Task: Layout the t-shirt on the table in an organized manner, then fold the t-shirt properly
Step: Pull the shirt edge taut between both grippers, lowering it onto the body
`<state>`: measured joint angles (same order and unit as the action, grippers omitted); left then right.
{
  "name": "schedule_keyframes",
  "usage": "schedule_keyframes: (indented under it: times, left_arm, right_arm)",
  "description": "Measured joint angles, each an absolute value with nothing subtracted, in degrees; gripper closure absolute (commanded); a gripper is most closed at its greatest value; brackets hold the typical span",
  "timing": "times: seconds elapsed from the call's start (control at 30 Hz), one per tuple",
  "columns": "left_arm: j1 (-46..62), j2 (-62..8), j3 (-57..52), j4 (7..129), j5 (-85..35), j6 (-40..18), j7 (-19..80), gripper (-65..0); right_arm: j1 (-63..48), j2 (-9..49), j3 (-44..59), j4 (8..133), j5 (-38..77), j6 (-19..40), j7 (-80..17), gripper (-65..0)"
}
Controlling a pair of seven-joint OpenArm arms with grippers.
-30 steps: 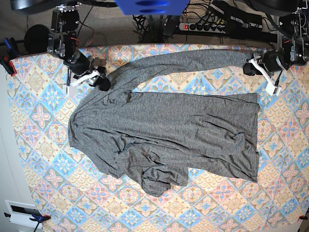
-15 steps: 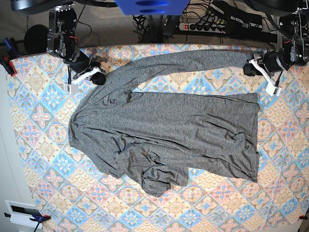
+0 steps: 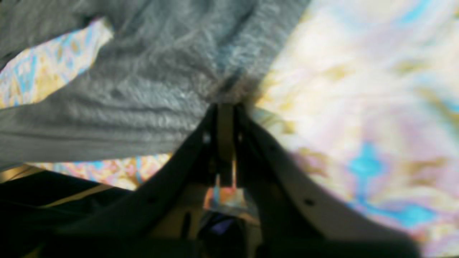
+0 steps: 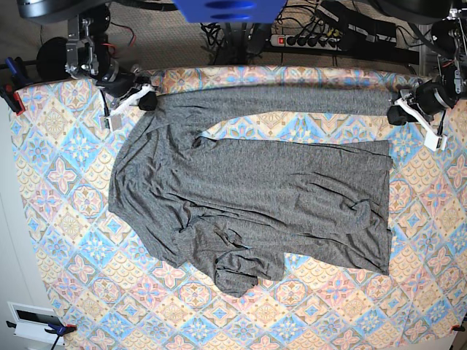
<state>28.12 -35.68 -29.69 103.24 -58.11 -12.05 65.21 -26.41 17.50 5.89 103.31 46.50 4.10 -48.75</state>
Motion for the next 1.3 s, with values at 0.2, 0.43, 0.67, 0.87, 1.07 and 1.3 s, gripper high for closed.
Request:
schedule_keyframes:
  times: [0.2,0.43,0.67,0.87,1.07,1.3]
  left_arm:
    - [27.5,-35.5,-30.0,103.2,-58.0,-12.0,65.5,0.0]
    - [23.1,-32.6,-33.4,103.3,-58.4,-12.0,65.6,0.0]
    - [19.9,-30.8,-34.4,103.2,-58.2,-11.6,65.5,0.0]
    - [17.1,-30.6,-34.4,103.1,-57.7,-11.4,66.0,0.0]
    - [15.4,-29.0,-38.7,103.1,-57.4,-11.4,66.0,0.0]
    - [12.2,-28.5,-39.2,101.2,-57.8,-11.6,65.7,0.0]
  right_arm:
    - [-26.4,17.6,5.8,104.3,46.7,4.3,-49.1,0.0]
    - [-25.0,17.6,5.5,105.0,46.8,4.0,-49.8,0.0]
    - [-15.2,15.0,5.3,105.6,46.9,4.3,-57.5,0.0]
    - [-8.6,14.6,5.4,106.1,46.9,4.1,-59.6,0.0]
    - [-5.3,14.6,5.3,105.6,46.5,4.0,-60.2,0.0]
    - [-1.1,13.6,5.4,100.2,46.5,4.1,-59.8,0.0]
